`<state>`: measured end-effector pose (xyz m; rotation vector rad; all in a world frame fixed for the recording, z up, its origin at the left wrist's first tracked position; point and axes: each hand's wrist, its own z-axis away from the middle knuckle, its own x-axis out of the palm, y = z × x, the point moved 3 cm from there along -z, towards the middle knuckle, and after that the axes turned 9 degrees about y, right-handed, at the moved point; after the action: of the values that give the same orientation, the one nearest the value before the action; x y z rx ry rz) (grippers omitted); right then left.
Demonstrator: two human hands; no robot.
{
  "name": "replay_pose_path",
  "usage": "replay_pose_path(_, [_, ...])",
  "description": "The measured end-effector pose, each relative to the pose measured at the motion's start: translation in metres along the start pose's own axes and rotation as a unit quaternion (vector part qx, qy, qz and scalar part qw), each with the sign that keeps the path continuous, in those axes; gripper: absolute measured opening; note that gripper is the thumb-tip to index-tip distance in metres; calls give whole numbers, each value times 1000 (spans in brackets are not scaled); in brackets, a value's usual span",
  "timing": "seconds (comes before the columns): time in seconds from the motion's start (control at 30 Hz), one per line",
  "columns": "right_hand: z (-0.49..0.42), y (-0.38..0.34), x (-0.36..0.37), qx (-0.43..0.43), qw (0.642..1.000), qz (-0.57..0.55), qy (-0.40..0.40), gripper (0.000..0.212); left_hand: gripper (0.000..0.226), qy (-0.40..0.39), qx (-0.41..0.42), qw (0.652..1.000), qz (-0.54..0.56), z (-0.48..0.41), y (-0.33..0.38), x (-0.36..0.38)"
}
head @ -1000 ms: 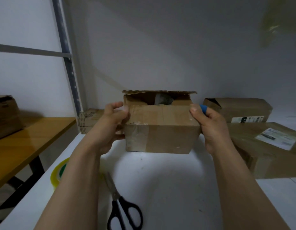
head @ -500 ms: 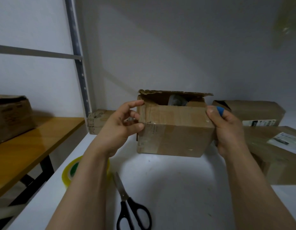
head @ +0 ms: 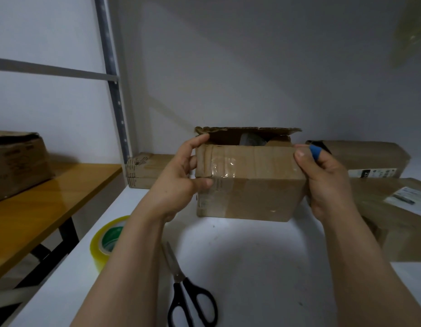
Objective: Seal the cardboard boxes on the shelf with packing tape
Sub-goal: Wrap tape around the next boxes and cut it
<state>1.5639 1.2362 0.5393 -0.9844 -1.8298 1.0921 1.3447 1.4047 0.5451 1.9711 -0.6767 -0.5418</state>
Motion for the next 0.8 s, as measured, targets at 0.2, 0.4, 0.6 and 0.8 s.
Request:
replay_pose_path(0.2, [0, 1, 0, 1, 1000, 4, 6, 24, 79, 15, -8, 1000, 11, -2, -5, 3])
replay_pose_path(0.4, [-2, 3, -1, 10, 1000, 6, 2, 25, 81, 21, -11, 1000, -7, -4, -8, 3])
replay_pose_path(0.6, [-2, 4, -3, 10, 1000, 1, -5, 25, 82, 10, -16, 1000, -22, -2, -8, 2])
replay_pose_path(0.8, [-1, 1, -2, -2, 1000, -14, -12, 14, 80, 8, -10, 1000, -19, -2, -8, 2])
